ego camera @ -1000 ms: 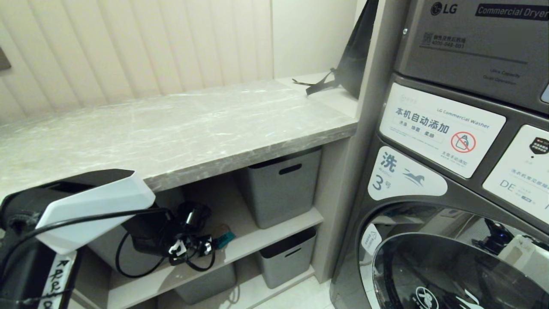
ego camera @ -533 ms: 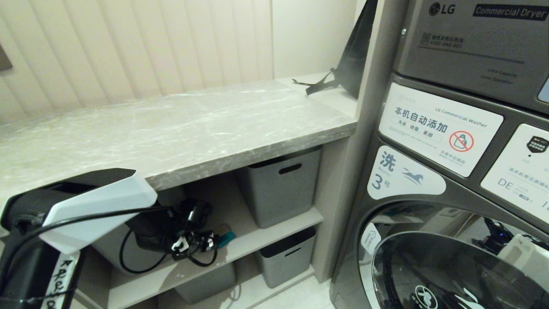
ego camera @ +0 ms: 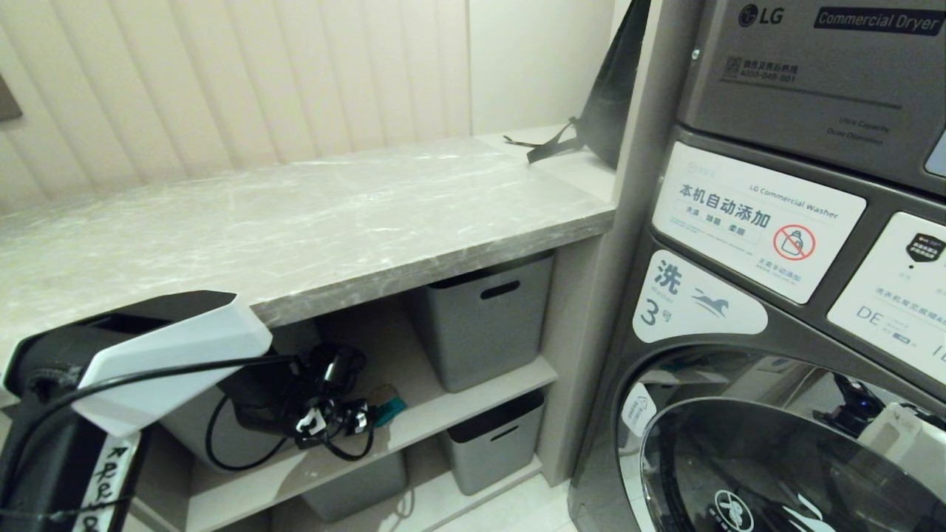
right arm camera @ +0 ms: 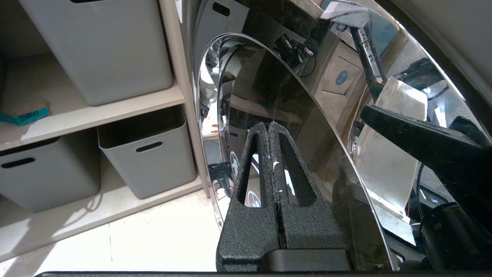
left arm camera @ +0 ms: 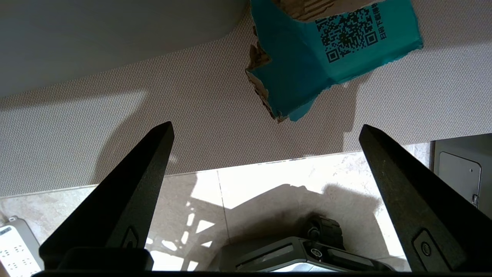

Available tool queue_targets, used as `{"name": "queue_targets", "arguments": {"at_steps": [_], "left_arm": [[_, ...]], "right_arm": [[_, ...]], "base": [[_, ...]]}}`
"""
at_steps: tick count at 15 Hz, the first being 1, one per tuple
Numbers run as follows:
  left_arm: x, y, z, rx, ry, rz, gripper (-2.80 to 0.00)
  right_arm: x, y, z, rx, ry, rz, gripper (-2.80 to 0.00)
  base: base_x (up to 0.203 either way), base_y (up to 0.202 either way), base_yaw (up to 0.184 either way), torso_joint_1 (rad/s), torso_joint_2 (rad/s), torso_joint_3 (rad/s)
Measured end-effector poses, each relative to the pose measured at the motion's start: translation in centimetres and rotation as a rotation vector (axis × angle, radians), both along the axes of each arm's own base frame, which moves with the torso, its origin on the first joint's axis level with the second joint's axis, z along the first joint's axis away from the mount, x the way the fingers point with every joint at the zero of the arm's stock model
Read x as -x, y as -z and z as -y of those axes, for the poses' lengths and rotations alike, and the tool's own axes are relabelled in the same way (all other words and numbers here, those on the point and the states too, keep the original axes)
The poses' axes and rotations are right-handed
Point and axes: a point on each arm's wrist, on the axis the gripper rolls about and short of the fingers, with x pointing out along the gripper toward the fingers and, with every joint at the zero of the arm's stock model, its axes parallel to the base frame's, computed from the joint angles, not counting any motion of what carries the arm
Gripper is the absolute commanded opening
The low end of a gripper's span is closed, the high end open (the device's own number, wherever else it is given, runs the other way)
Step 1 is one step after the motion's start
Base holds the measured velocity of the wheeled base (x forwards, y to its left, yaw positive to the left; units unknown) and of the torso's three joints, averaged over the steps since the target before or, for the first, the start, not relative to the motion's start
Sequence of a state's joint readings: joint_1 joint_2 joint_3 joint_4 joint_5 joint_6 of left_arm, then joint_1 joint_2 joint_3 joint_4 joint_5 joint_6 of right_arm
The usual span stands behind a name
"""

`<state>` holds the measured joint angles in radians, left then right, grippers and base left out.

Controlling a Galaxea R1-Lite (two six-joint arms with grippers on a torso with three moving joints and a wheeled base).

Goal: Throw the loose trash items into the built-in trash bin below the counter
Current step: Pick up the garbage

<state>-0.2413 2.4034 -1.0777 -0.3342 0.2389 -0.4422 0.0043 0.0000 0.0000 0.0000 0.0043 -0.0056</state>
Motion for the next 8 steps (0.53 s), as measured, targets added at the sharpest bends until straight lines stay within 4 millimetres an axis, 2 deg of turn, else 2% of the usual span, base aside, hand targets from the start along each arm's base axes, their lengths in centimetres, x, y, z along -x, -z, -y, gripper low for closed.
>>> {"name": "queue_targets", "arguments": {"at_steps": [4,5,8], "left_arm": [[0.02,0.03,-0.01,-0.011,0.013,-0.004,0.00],[0.06,0.06,-0.01,-0.012,0.013,-0.009,-2.80],[0.17,0.14,-0.04,-0.019,0.020,-0.023,-2.80]], "right_arm": [[0.00,0.00,0.00,0.000,0.000,0.000,-2.80],[0.00,0.00,0.00,0.000,0.000,0.000,-2.80],[0.00,0.00,0.00,0.000,0.000,0.000,-2.80]], "base": [[0.000,0.000,0.000,0.000,0.00,0.000],[0.000,0.000,0.000,0.000,0.00,0.000],[0.000,0.000,0.000,0.000,0.00,0.000]]}}
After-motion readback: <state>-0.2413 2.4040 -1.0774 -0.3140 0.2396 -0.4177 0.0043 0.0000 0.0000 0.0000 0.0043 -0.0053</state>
